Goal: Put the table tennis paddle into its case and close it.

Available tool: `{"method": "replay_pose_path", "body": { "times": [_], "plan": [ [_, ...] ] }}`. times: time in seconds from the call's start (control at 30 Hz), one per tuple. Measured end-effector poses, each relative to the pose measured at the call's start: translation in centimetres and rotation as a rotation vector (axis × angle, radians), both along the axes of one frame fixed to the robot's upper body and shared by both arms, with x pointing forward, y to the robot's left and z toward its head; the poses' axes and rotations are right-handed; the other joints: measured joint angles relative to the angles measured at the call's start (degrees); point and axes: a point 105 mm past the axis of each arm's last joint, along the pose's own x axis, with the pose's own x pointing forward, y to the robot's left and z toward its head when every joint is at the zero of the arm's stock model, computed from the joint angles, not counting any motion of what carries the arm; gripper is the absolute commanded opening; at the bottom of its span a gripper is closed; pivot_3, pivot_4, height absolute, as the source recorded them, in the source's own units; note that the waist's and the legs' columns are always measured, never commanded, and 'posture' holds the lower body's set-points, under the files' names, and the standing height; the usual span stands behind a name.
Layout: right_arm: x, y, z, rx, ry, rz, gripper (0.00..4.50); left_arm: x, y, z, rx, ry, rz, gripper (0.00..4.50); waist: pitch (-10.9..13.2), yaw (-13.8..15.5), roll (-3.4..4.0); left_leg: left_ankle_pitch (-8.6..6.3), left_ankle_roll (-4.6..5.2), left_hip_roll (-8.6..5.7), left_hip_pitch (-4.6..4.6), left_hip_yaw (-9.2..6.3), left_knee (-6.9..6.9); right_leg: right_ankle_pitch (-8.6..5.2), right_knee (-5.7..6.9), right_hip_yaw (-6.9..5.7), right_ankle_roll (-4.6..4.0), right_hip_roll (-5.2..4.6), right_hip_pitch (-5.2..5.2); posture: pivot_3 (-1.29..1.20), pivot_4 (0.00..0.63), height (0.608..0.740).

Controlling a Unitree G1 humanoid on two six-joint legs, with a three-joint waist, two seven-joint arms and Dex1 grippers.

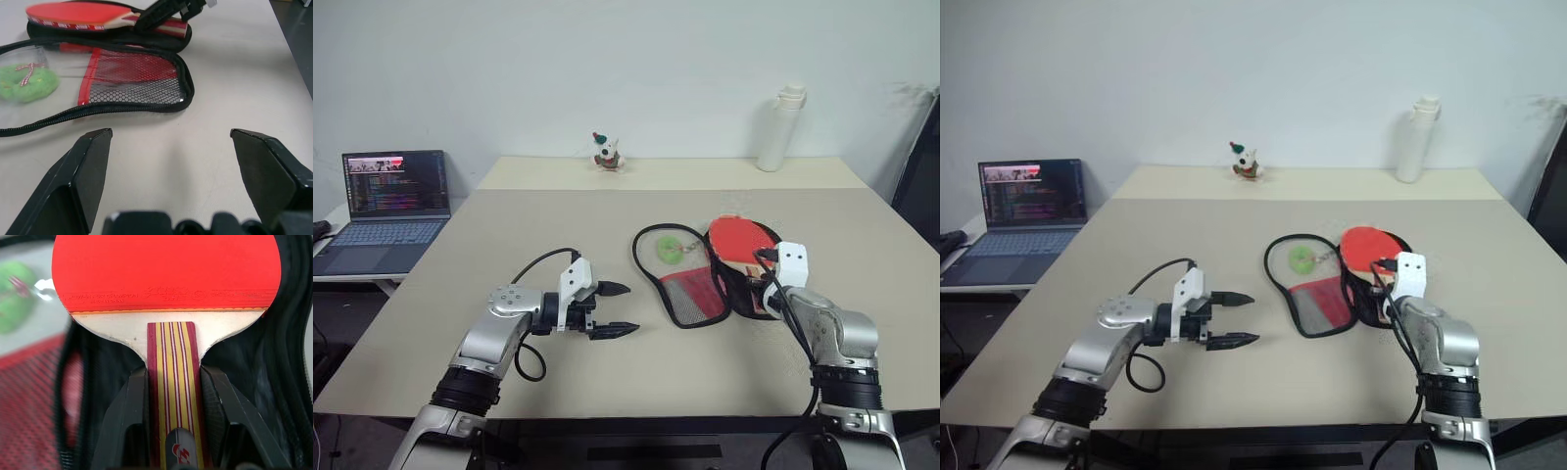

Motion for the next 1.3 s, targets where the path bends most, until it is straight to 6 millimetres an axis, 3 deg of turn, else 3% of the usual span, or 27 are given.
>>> {"method": "replay_pose_path", "body": {
  "times": [0.83,1.17,1.3],
  "plan": [
    [0.3,-1.1,-0.2,-0.089,-0.014,-0.031,1.04,0.0,0.0,-0.1,-0.001,0.013,0.015,4.23,0.0,0.0,-0.01,0.0,0.0,-0.01,0.0,-0.01,0.04,0.0,0.02,-0.01,0.0,0.0,0.02,0.0,0.15,0.74],
    [0.2,-0.8,0.4,-0.098,-0.044,-0.028,4.4,-0.2,-0.4,0.4,0.002,0.006,0.007,4.23,-0.01,-0.01,-0.01,0.0,-0.01,0.0,0.01,-0.02,0.05,0.01,0.06,-0.01,0.0,0.0,0.01,0.0,0.15,0.74],
    [-0.8,-0.2,2.3,-0.129,-0.094,0.073,4.46,-0.1,-0.5,0.5,-0.001,0.007,0.024,4.23,-0.01,0.0,-0.01,0.0,-0.01,-0.01,-0.01,-0.02,0.06,0.0,0.04,-0.01,0.0,0.0,0.01,0.0,0.15,0.74]
  ]
}}
